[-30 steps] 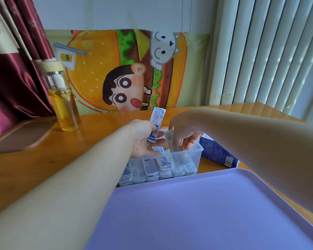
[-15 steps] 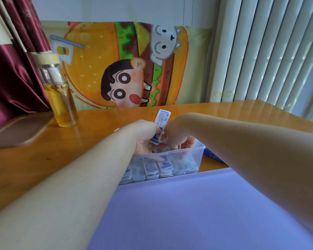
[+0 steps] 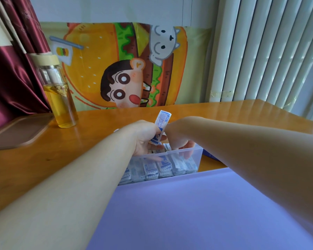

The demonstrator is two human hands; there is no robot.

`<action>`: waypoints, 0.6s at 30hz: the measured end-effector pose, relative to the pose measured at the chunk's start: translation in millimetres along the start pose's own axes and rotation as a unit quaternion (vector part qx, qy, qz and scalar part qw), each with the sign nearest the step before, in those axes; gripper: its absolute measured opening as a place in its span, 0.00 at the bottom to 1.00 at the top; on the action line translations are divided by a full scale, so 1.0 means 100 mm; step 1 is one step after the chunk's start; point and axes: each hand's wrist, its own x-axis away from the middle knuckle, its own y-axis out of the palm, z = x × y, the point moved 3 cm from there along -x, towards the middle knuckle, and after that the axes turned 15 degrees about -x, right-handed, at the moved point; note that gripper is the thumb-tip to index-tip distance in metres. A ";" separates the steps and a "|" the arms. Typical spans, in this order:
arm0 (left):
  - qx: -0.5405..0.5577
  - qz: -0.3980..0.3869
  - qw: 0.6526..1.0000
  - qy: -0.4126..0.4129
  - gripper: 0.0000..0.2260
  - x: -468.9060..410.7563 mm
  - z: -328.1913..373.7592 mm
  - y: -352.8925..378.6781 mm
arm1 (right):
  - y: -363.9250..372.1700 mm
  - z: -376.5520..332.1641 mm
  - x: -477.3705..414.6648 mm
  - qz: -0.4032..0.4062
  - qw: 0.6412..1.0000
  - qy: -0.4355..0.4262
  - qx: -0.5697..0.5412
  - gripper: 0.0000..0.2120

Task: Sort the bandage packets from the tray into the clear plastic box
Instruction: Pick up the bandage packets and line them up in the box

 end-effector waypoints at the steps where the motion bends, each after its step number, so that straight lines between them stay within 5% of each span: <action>1: 0.004 0.003 1.000 -0.002 0.09 0.00 0.00 0.00 | -0.02 0.00 0.00 0.012 1.000 -0.007 -0.017 0.21; 8: -0.010 0.026 0.999 0.018 0.11 0.00 0.02 -0.01 | 0.01 0.01 0.03 -0.007 0.997 -0.003 0.081 0.20; 18: -0.031 0.035 0.999 0.020 0.13 0.01 -0.01 -0.05 | 0.05 0.05 -0.15 -0.034 0.998 0.039 0.034 0.28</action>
